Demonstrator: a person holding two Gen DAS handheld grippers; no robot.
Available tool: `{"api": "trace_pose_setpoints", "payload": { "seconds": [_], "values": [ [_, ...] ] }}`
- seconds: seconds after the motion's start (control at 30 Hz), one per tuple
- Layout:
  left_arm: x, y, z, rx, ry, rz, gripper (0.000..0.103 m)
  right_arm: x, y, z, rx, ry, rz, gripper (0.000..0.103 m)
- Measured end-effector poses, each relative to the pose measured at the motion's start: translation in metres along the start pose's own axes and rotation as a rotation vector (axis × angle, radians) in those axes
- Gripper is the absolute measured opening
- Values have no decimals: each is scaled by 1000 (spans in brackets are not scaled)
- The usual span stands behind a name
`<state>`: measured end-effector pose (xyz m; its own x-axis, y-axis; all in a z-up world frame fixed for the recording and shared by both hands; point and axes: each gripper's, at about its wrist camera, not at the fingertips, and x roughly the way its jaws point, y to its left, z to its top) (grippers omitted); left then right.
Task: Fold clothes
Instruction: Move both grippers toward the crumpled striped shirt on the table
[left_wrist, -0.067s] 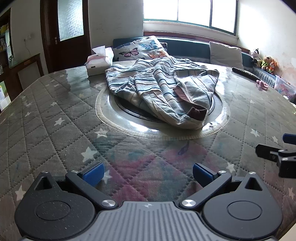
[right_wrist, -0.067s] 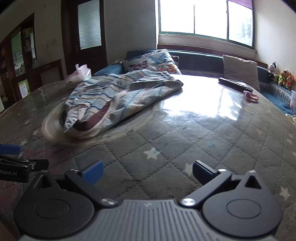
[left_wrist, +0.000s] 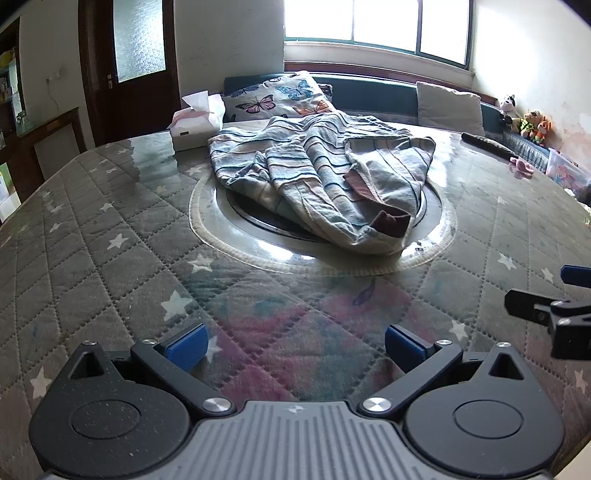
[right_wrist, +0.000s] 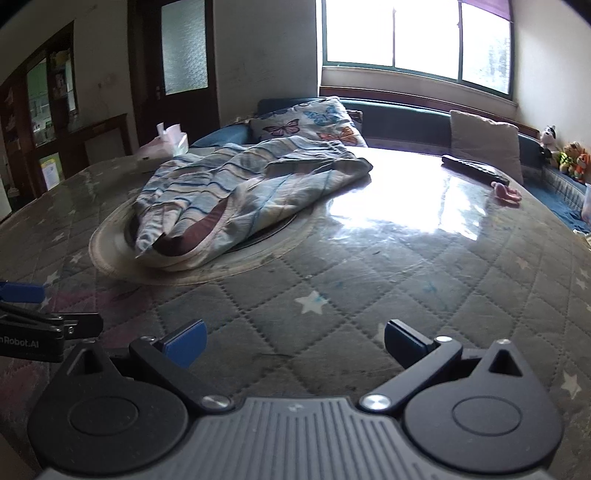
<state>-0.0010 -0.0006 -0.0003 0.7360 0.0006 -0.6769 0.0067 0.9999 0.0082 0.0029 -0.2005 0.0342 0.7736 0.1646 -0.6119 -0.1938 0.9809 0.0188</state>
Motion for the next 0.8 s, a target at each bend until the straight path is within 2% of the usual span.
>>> {"api": "trace_pose_setpoints", "payload": {
  "seconds": [0.2, 0.27, 0.33, 0.8],
  "values": [
    [-1, -2, -2, 5, 3, 1, 103, -1, -3, 0, 6, 11, -13, 103],
    [-2, -2, -3, 7, 4, 2, 103, 3, 7, 2, -20, 24, -24, 103],
    [-2, -3, -4, 9, 5, 2, 103, -1, 15, -4, -21, -2, -27, 103],
    [-6, -8, -3, 32, 11, 4, 103, -2, 19, -2, -35, 21, 15, 103]
  ]
}}
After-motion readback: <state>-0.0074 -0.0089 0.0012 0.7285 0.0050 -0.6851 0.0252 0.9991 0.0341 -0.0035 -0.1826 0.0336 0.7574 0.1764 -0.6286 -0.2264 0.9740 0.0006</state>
